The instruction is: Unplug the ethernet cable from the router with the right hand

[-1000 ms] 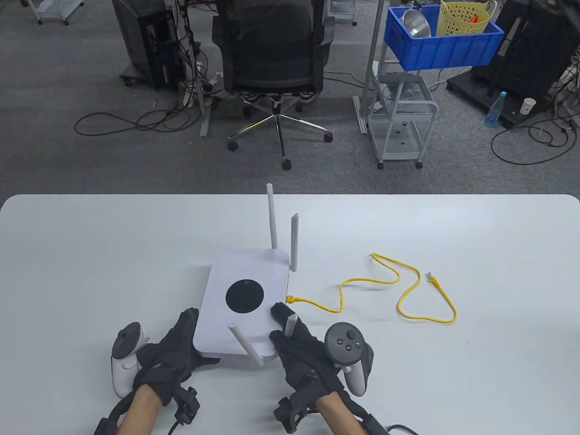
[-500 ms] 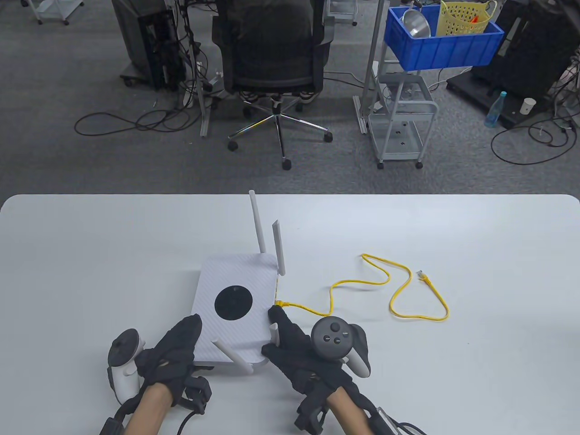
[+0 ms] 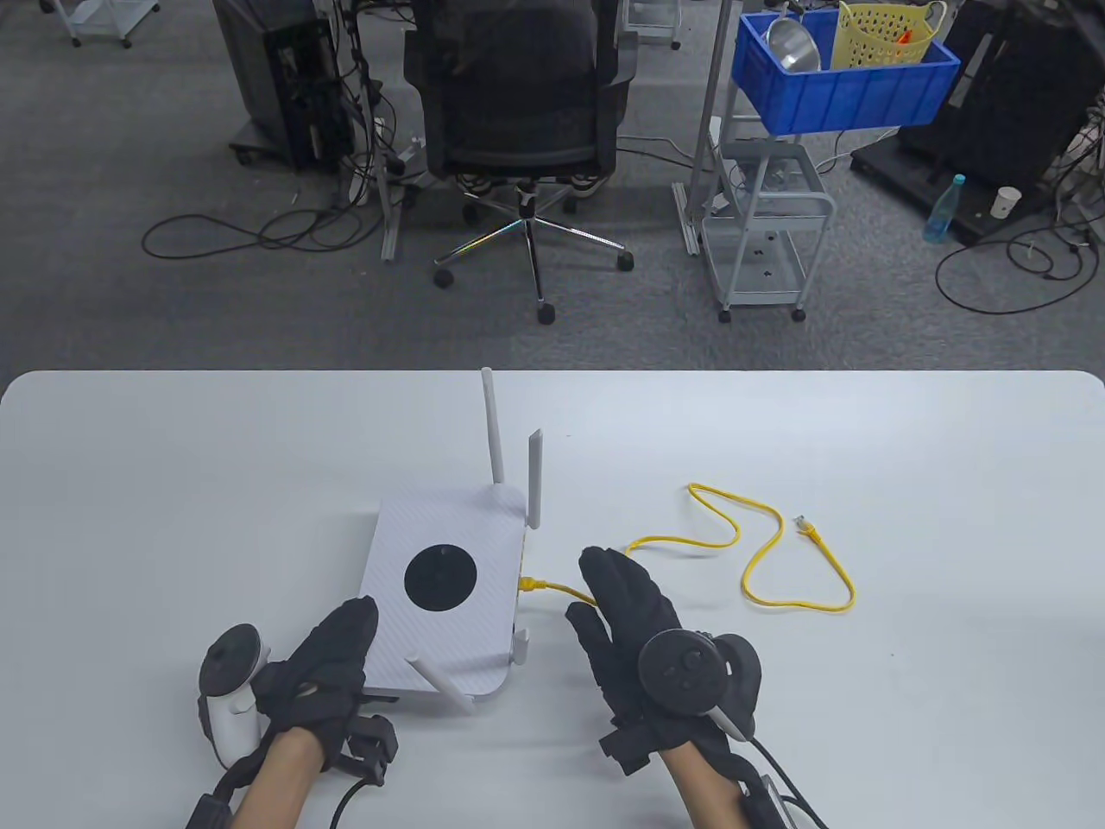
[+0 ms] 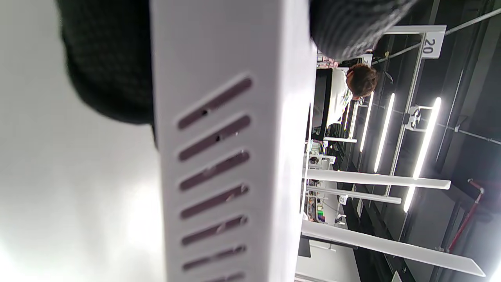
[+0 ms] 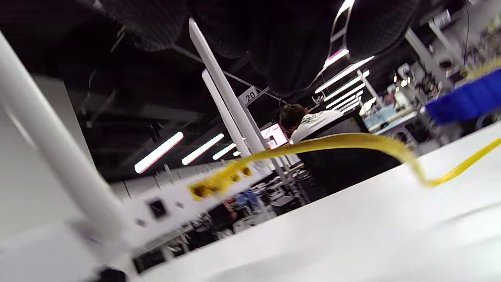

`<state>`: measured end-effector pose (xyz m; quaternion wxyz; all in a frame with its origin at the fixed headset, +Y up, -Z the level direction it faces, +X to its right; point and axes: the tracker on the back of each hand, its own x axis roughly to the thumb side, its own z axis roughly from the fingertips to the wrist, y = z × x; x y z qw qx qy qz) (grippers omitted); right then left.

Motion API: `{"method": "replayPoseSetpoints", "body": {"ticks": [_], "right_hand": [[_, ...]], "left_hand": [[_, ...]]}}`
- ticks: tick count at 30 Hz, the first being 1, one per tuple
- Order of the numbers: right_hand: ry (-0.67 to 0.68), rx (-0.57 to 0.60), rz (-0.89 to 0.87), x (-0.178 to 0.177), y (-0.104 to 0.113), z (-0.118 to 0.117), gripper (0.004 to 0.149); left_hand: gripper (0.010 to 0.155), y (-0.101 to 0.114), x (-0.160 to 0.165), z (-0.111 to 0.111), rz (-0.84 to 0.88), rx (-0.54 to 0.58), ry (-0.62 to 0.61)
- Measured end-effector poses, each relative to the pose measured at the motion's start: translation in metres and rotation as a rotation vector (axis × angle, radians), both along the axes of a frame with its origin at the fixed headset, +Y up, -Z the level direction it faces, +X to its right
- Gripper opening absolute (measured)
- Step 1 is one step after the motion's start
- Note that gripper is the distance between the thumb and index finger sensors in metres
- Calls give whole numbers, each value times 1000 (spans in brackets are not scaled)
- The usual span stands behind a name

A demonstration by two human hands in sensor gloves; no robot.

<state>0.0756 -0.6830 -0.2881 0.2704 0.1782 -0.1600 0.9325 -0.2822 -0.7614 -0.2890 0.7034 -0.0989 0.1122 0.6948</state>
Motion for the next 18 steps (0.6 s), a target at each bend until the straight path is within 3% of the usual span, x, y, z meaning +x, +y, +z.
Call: {"method": "replayPoseSetpoints", "body": {"ticks": [8,18], "right_hand": [[-41,-160,205,-14,-23,-8,76],[-33,-362,136,-13,-38,-19,64]], "left_hand": [[71,1,10,-2,-36,26,-78],[70,1,20,-3,-63,43,-139]]}}
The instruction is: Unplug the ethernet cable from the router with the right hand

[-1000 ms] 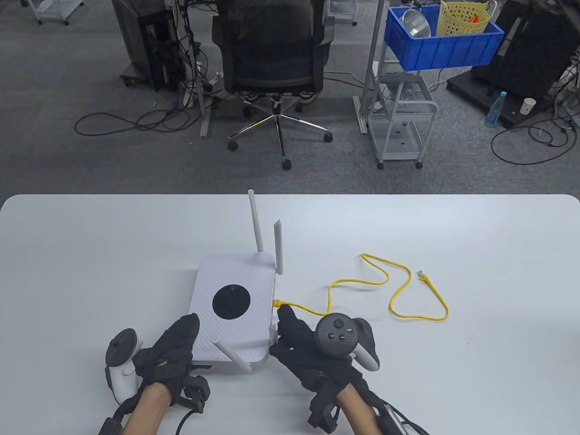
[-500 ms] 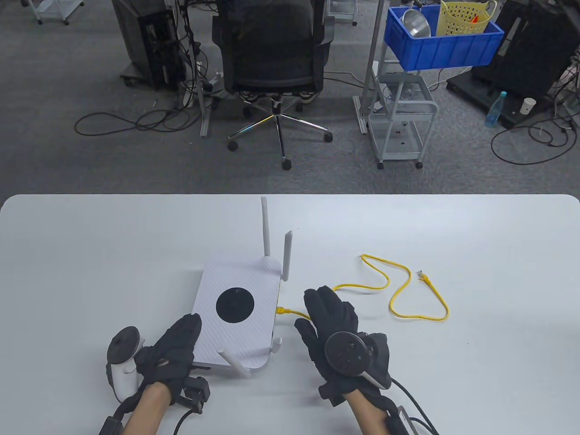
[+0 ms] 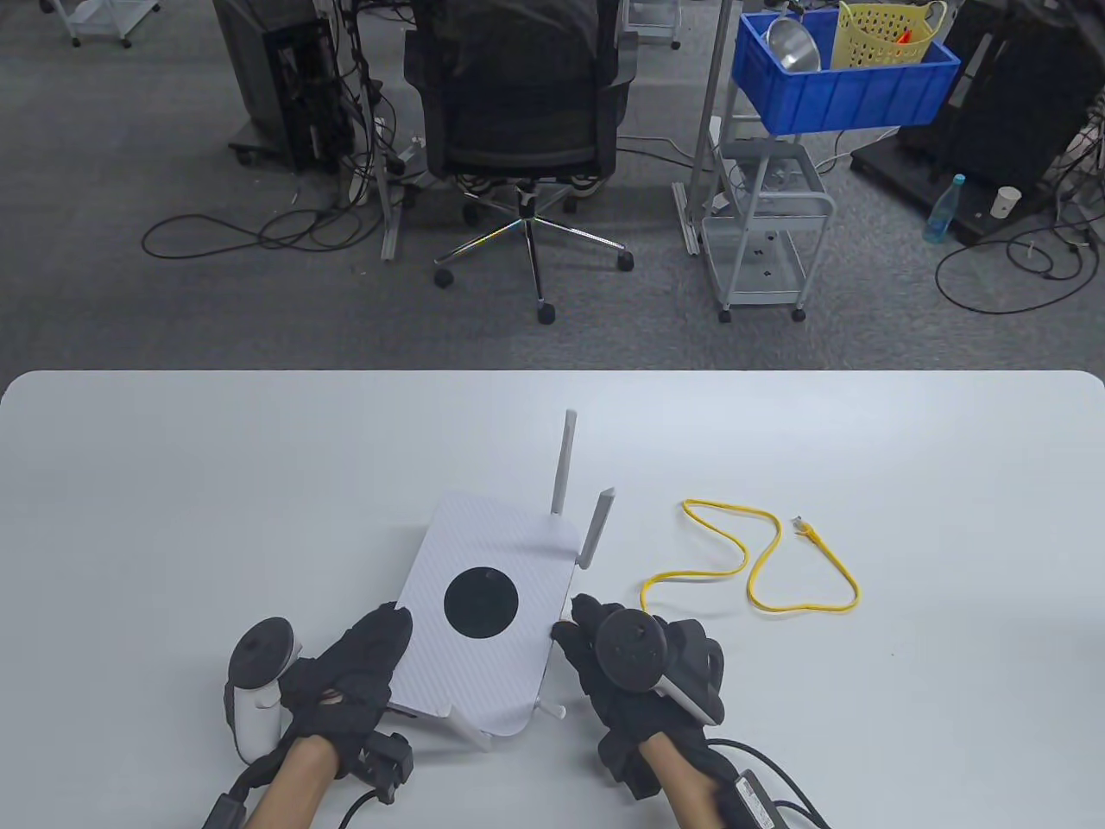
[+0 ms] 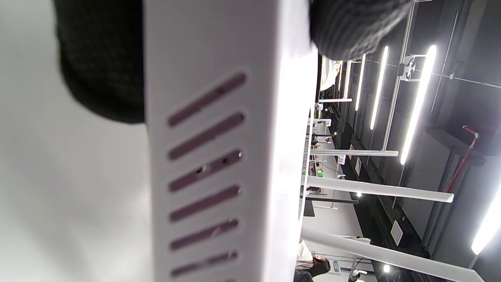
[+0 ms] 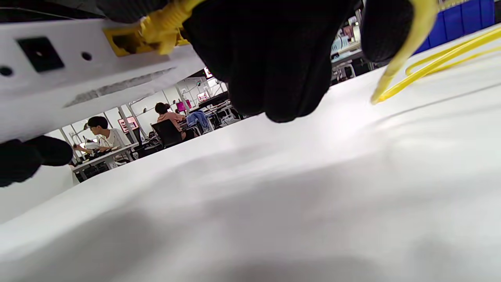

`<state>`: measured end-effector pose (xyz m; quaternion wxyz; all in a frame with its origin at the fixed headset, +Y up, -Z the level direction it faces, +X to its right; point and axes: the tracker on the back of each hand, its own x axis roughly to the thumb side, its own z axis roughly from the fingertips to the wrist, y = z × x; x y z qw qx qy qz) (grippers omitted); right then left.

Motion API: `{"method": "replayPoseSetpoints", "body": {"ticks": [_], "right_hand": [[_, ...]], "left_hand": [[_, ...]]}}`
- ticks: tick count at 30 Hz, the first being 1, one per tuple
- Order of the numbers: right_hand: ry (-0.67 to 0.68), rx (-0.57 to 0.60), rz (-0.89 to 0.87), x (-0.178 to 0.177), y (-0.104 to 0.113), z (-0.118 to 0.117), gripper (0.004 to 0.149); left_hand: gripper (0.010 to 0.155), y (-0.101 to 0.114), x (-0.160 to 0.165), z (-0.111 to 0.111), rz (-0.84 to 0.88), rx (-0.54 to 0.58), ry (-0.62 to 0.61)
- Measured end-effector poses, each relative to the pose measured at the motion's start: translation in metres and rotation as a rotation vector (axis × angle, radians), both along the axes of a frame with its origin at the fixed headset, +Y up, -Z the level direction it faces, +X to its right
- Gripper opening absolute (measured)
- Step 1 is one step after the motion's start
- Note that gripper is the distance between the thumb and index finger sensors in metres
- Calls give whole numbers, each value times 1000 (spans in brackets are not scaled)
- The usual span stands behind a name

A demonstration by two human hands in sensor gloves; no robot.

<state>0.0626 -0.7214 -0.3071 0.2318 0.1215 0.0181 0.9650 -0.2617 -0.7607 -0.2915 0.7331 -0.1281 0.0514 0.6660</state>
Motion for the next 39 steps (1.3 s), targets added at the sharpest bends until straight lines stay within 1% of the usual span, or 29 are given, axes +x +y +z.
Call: {"method": "replayPoseSetpoints", "body": {"ticks": [5,10,14,19,22,27,31,39], "right_hand": [[2,-93,-116,2,-5,-5,60],[10,-277,-375,13,-14,-12,57],[6,-323,-421,17,-15,-15,51],[82,-367,-490,18,-20,-17,45],[125,-386,-567,17,-21,-18,44],[169,-362,-680,13,-22,-18,40],[226,-339,-706,9,-23,-19,38],[319,-390,-740,8,-27,-21,37]], "left_hand": [[70,-1,0,0,6,-3,-10],[70,-2,-1,-3,26,11,-47],[70,-2,-1,-5,23,37,-76],[70,-4,-5,-8,19,49,-101],[70,-5,-9,-11,45,50,-112],[69,-8,-16,-15,87,38,-110],[68,-9,-22,-17,91,31,-118],[66,-6,-27,-19,83,36,-139]]}}
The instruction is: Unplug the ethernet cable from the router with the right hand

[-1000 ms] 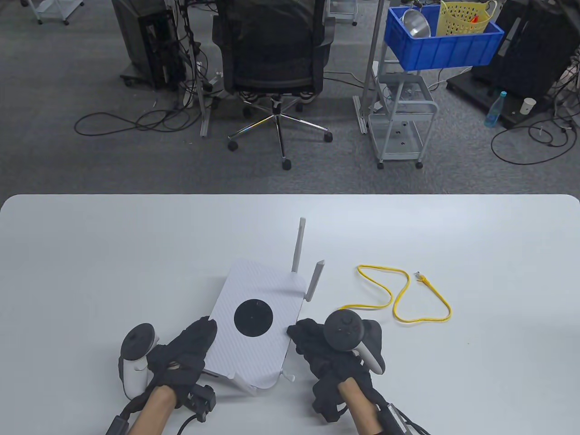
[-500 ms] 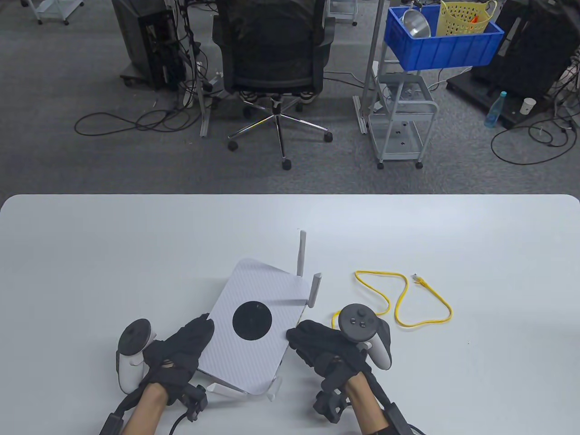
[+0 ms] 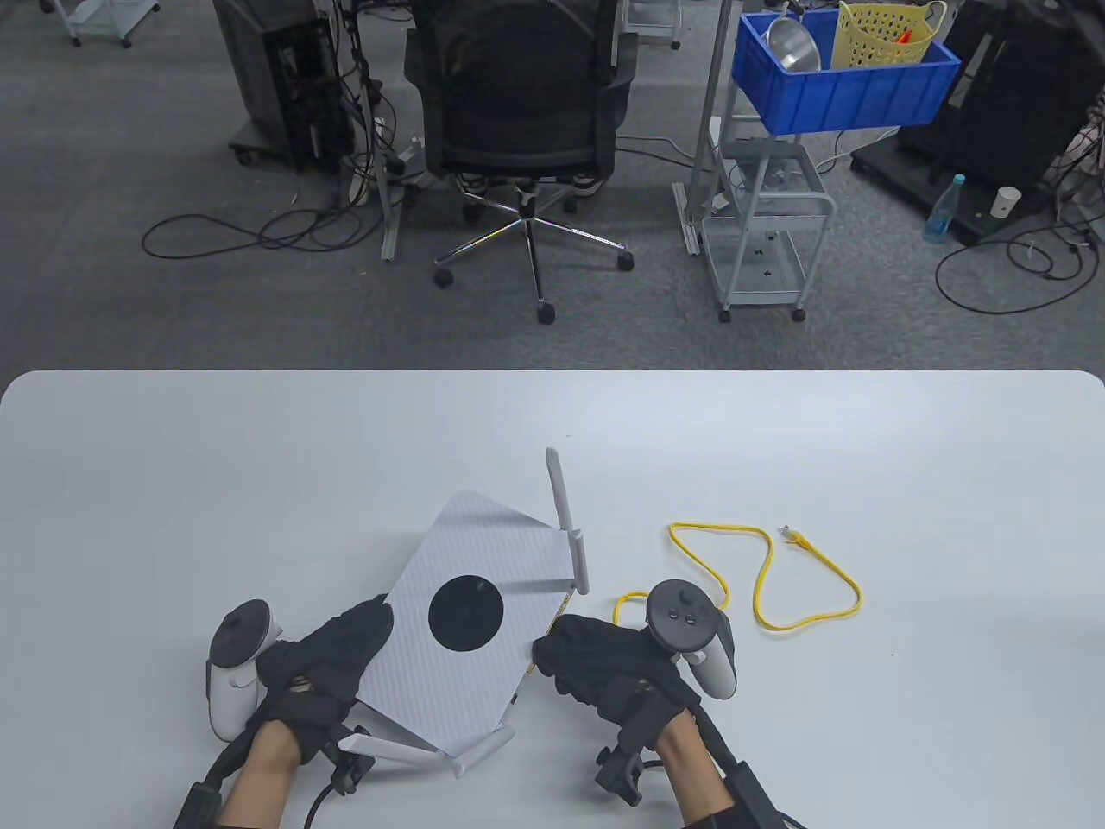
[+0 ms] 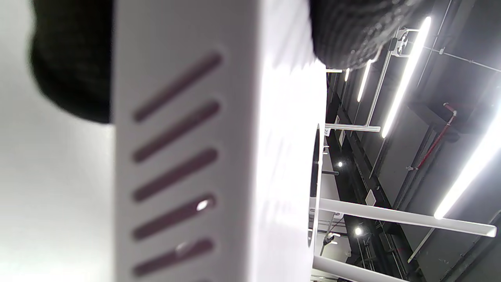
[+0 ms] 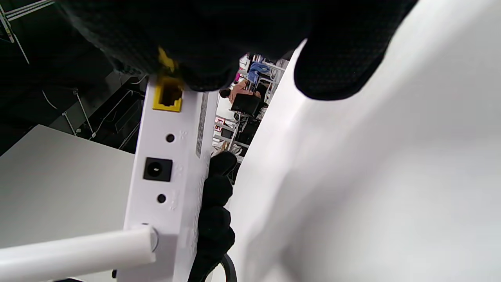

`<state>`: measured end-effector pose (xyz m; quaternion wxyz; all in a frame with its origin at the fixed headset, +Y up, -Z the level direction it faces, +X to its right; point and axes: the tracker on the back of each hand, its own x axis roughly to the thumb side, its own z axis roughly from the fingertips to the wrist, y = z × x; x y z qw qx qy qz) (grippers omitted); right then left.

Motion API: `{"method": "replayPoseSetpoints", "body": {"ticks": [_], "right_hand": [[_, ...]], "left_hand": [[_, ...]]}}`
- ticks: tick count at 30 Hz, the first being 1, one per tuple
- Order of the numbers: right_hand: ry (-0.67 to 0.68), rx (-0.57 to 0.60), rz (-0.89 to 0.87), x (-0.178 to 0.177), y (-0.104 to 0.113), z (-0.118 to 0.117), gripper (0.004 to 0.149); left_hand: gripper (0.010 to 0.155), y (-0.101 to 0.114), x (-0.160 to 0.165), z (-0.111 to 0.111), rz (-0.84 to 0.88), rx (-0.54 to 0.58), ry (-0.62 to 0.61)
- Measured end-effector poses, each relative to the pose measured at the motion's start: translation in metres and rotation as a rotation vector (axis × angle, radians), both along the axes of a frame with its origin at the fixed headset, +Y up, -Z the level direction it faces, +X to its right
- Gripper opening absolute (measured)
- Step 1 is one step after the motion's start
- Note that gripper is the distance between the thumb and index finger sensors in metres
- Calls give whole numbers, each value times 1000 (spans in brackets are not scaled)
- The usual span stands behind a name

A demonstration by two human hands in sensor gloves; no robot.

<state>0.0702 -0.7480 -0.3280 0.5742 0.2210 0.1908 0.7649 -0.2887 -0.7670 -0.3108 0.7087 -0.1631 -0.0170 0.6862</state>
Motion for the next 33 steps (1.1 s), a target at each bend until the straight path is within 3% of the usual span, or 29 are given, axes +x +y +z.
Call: {"method": "replayPoseSetpoints", "body": {"ticks": [1,3,14,33], "right_hand": [[95,-25,-52,-2,0,0,40],[126,-55,-68,-4,5,4,46],[-46,-16,-14,14,6,2,53],[-110,-24,-24,24,3,0,53]], "left_hand": [[66,-2,-6,-2,0,3,26],[66,-2,-16,-3,50,-20,28],[66,-7,-51,6,-21,-94,317],[67,-18,-62,11,-119,-234,418]]}}
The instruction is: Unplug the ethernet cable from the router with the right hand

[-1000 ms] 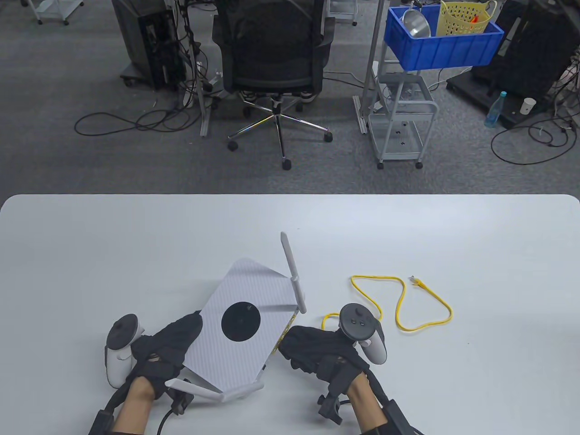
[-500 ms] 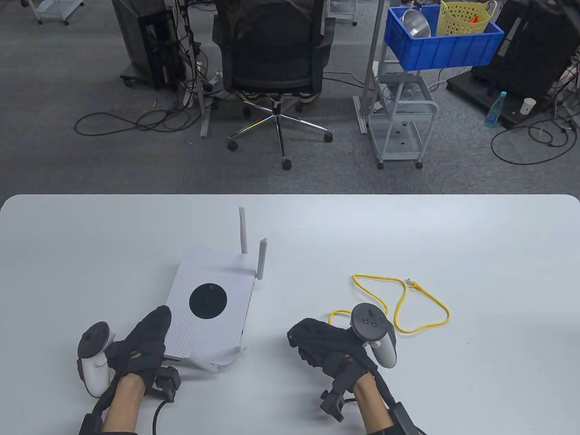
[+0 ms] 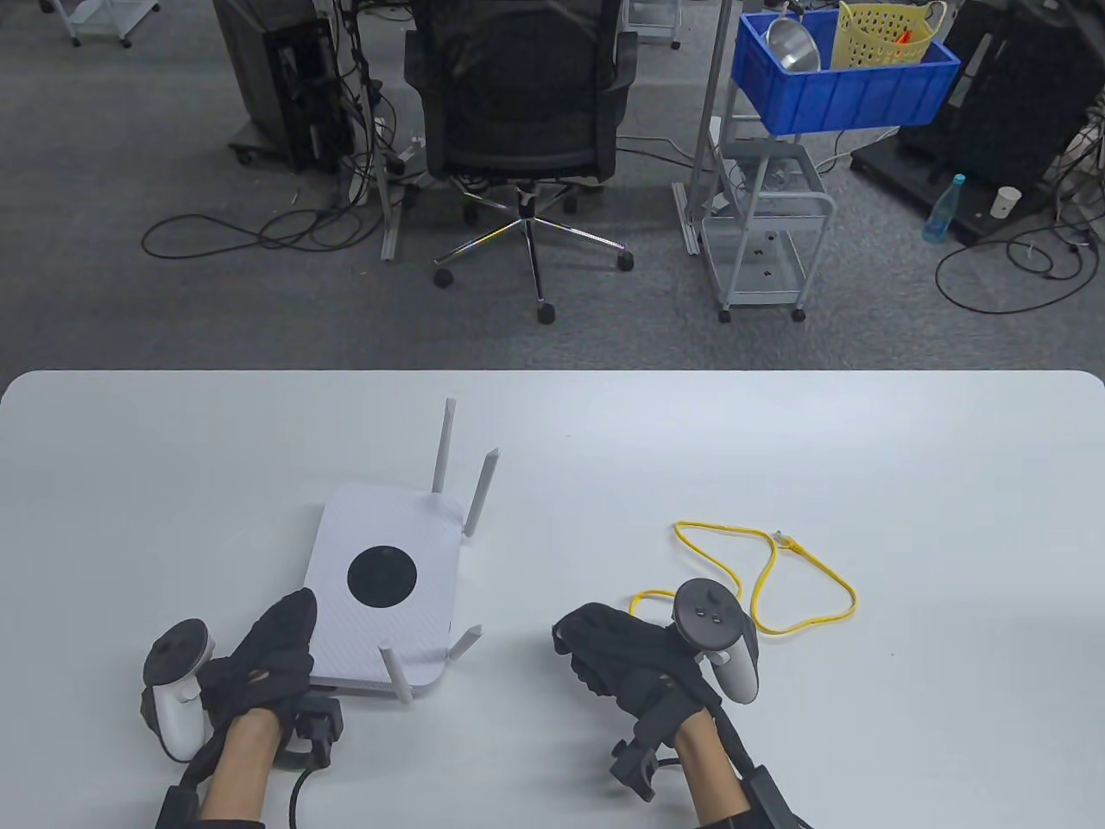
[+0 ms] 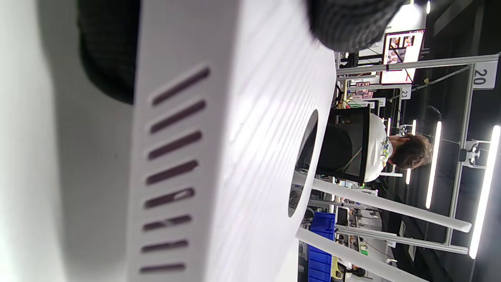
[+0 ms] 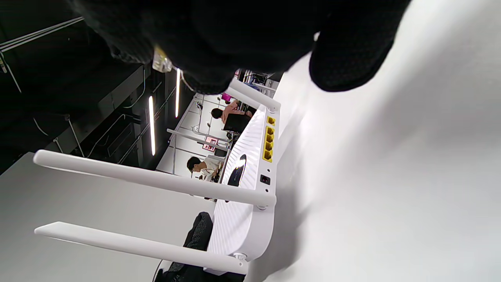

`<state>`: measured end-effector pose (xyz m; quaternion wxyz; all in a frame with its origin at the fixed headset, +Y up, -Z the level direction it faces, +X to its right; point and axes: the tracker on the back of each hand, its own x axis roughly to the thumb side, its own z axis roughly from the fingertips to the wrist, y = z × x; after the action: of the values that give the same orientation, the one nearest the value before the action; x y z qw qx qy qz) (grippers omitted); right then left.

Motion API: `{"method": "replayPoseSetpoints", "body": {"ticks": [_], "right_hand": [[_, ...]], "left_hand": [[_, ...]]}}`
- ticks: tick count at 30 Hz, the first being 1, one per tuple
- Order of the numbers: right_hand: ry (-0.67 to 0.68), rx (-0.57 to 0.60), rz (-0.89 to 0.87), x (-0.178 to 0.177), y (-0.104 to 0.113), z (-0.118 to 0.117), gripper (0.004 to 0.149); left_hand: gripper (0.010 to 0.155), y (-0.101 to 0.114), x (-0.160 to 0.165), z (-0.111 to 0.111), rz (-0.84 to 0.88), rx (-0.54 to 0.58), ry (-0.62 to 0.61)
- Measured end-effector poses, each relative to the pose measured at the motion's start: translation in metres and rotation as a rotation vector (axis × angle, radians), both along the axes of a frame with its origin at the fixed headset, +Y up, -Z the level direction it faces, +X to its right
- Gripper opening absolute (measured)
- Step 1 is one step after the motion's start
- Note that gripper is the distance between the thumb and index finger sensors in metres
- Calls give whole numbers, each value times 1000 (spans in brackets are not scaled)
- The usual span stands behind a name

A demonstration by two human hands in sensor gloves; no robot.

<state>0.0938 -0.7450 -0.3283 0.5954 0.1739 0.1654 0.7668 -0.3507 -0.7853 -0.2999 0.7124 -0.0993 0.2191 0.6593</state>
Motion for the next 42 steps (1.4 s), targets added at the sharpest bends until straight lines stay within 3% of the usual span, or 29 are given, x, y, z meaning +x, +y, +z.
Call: {"method": "replayPoseSetpoints", "body": {"ticks": [23,27,32,36,42], "right_hand": [[-20,9,28,1,-1,0,54],[-19,10,36,0,-1,0,54],[-18,12,46,0,-1,1,54],[-17,13,57,-1,-2,1,54],[-14,13,67,-2,-2,1,54]], "left_hand": [[68,-3,5,-1,-84,-37,-25],[71,-6,5,-1,-14,-13,-27],[78,-3,5,-1,-48,-22,-68],[83,6,8,-3,-217,-50,-118],[86,20,22,-5,-606,-142,-188]]}}
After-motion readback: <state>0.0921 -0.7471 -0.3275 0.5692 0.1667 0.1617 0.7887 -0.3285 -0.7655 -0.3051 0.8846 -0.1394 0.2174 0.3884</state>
